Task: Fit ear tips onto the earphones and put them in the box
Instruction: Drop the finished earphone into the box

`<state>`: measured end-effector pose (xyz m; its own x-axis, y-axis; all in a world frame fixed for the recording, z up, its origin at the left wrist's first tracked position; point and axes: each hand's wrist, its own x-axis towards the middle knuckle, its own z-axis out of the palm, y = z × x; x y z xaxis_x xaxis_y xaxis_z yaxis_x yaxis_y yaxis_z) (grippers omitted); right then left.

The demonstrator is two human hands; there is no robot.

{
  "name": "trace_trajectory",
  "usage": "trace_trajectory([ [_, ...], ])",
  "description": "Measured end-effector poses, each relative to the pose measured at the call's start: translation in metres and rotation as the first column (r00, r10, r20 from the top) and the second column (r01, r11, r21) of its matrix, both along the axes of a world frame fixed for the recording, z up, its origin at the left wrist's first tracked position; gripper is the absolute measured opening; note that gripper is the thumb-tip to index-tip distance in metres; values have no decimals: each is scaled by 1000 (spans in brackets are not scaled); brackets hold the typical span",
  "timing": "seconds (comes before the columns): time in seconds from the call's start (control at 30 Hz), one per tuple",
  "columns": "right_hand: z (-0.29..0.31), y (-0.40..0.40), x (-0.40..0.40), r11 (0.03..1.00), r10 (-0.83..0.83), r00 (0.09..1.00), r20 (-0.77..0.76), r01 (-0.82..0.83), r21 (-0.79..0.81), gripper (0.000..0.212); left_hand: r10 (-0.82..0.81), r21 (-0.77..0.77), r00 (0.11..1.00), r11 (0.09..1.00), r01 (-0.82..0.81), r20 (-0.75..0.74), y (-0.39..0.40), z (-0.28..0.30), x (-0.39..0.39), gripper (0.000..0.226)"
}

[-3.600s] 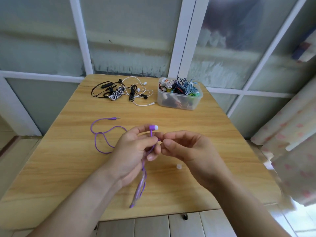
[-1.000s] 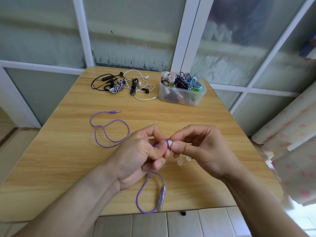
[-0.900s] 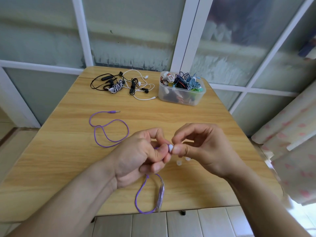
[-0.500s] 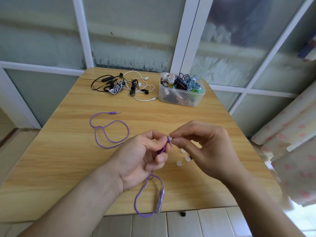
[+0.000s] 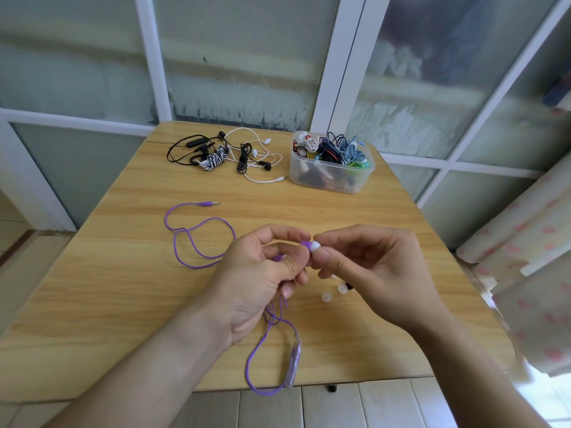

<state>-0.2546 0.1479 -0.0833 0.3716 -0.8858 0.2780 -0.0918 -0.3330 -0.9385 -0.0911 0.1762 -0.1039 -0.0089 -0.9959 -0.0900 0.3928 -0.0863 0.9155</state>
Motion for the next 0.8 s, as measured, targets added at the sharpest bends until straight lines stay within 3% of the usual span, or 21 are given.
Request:
trace_trajectory([
  [0.1, -2, 2, 1, 999, -36, 999, 24, 36, -26, 18, 69, -57, 997, 996, -67, 20, -1, -1, -2, 11],
  [0.27, -2, 2, 0, 975, -84, 986, -142, 52, -216, 12, 106, -79, 993, 992, -103, 43, -1, -6, -2, 12],
  [0.33, -2, 1, 1, 977, -92, 985, -143, 61, -206, 11, 98, -80, 993, 993, -93, 60, -1, -6, -2, 15],
  [0.5, -1, 7, 9, 981, -102, 993, 53, 92, 173, 12, 186, -251, 962, 959, -133, 202, -4, -6, -2, 27],
  [0.63, -1, 5, 12, 845, -84, 968, 237, -57, 531, 20, 261, -403, 890, 910, -98, 374, -6, -5, -1, 31],
  [0.8, -1, -1, 11, 756, -17, 971, 240, -145, 638, 17, 322, -493, 813, 869, -49, 485, -7, -7, 2, 21],
])
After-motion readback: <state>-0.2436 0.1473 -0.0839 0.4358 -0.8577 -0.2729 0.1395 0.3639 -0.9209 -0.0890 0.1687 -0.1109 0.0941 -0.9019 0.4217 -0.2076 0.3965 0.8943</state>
